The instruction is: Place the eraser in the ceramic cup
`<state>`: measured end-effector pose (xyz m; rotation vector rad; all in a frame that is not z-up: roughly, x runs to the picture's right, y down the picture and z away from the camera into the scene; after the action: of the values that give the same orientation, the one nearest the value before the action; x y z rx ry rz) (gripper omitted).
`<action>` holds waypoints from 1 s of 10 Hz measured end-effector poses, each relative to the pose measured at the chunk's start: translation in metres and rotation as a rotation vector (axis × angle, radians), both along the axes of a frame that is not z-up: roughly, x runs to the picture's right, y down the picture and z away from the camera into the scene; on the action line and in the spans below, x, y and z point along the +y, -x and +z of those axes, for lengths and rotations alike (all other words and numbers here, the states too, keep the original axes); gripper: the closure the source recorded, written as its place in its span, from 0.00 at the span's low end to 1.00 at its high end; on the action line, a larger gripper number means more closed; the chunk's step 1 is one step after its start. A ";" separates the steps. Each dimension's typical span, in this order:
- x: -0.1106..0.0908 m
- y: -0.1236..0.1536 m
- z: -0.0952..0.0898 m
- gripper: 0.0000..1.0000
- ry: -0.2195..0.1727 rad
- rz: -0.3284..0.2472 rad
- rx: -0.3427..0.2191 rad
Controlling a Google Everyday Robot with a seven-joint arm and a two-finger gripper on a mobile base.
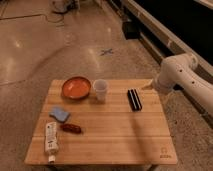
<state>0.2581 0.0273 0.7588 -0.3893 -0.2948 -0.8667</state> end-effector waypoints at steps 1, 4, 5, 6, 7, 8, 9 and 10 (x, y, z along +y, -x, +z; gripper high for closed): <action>0.000 0.000 0.000 0.20 0.000 0.000 0.000; 0.000 0.000 0.000 0.20 0.000 0.000 0.000; 0.000 0.000 0.000 0.20 0.000 0.000 -0.001; 0.000 0.000 0.002 0.20 0.002 -0.001 -0.002; 0.005 0.010 0.013 0.20 0.019 -0.030 -0.023; 0.009 0.025 0.027 0.20 0.036 -0.064 -0.051; 0.010 0.035 0.040 0.20 0.047 -0.091 -0.070; 0.010 0.043 0.058 0.20 0.058 -0.129 -0.083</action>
<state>0.2150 0.0372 0.8166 -0.4304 -0.3753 -1.0040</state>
